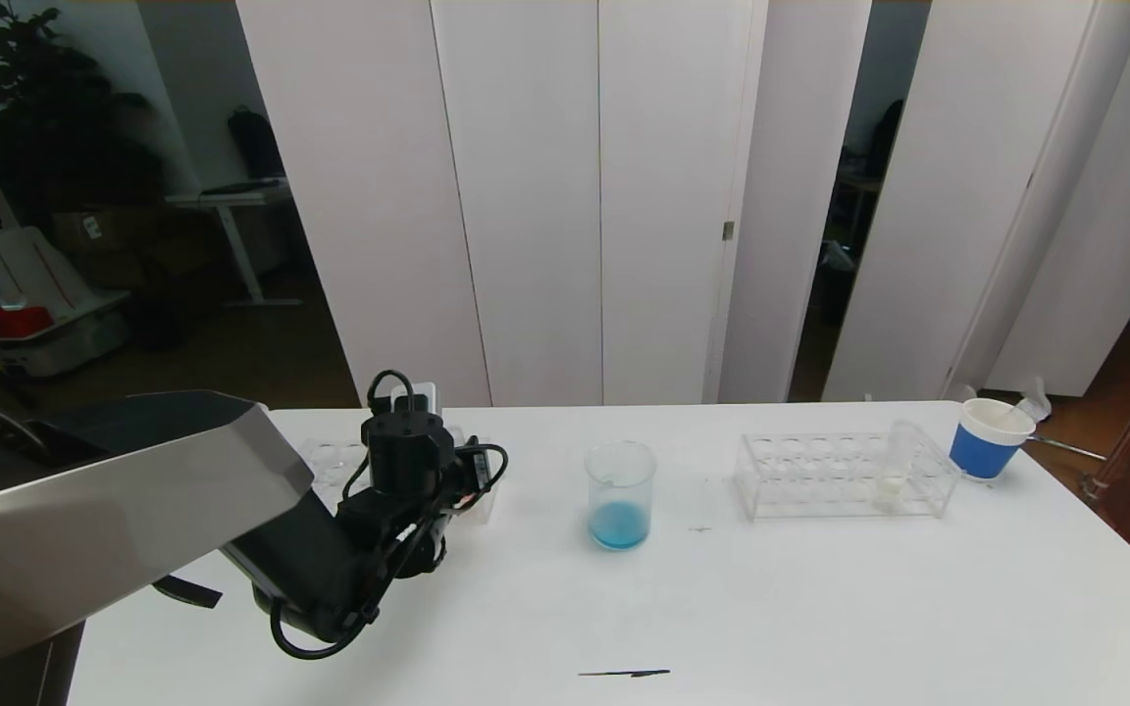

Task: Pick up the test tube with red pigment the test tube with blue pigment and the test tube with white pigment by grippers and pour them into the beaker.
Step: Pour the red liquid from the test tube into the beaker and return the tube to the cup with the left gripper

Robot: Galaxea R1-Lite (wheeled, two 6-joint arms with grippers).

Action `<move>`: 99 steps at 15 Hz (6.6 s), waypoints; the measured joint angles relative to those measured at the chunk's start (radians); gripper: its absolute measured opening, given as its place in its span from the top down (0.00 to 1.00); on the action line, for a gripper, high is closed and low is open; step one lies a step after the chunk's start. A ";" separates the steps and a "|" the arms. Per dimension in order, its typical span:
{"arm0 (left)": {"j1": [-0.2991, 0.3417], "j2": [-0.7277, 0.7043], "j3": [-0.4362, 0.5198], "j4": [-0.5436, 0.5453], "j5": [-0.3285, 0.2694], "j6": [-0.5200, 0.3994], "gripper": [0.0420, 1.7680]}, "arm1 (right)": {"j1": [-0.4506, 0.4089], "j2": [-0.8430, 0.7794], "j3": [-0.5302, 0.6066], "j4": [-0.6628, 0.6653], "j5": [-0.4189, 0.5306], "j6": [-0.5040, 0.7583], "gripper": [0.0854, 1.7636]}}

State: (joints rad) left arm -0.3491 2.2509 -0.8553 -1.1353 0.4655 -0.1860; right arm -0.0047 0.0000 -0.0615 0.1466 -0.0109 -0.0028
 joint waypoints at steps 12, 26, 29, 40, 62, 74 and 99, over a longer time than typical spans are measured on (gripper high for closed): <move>-0.005 -0.014 0.003 0.000 0.009 0.006 0.58 | 0.000 0.000 0.000 0.000 0.000 0.000 0.01; -0.023 -0.149 0.001 -0.002 0.010 0.122 0.68 | 0.000 0.000 0.000 0.000 0.000 0.000 0.01; -0.031 -0.195 -0.007 0.001 -0.001 0.173 0.68 | 0.000 0.000 0.000 0.000 0.000 0.000 0.01; -0.115 -0.367 -0.077 0.081 -0.409 0.284 0.68 | 0.000 0.000 0.000 0.000 0.000 0.000 0.01; -0.058 -0.012 -0.176 -0.243 -0.852 1.139 0.68 | 0.000 0.000 0.000 0.000 0.000 0.000 0.01; -0.095 0.093 -0.184 -0.390 -0.866 1.414 0.68 | 0.000 0.000 0.000 0.000 0.000 0.000 0.01; -0.053 0.198 -0.308 -0.414 -0.980 1.512 0.68 | 0.000 0.000 0.000 0.000 0.000 0.000 0.01</move>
State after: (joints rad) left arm -0.4026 2.4487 -1.1632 -1.5489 -0.5143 1.3257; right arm -0.0047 0.0000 -0.0615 0.1466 -0.0109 -0.0023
